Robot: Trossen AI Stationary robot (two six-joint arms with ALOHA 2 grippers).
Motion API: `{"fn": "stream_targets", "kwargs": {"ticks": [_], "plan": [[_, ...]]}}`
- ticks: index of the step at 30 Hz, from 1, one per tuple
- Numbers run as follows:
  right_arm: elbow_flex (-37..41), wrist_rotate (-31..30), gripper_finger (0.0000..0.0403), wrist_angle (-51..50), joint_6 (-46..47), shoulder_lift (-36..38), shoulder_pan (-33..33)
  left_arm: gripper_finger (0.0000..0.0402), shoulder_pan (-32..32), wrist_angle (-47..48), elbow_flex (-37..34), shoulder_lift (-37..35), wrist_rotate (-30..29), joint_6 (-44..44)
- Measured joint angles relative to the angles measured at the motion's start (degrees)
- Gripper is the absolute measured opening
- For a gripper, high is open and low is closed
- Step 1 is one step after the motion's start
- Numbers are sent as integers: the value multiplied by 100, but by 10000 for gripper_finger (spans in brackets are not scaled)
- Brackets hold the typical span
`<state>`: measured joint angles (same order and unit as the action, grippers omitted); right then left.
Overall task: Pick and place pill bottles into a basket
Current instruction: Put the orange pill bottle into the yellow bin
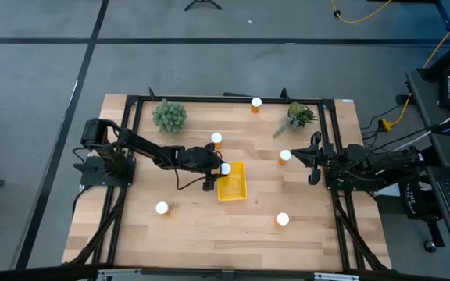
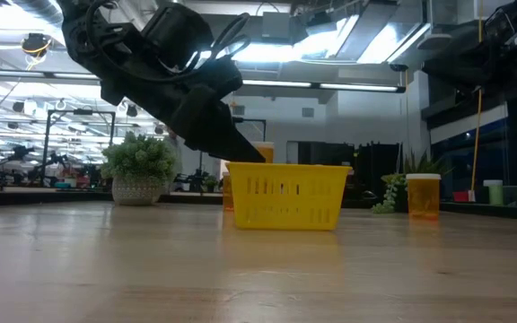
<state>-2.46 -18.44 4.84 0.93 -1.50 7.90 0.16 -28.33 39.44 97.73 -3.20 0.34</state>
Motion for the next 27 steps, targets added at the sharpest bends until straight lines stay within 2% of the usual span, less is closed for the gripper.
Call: {"fn": "stream_targets", "kwargs": {"ticks": [27], "plan": [[0, 0, 23, -2, -13, 1, 0, 208, 0, 210, -1, -7, -26, 45]]}}
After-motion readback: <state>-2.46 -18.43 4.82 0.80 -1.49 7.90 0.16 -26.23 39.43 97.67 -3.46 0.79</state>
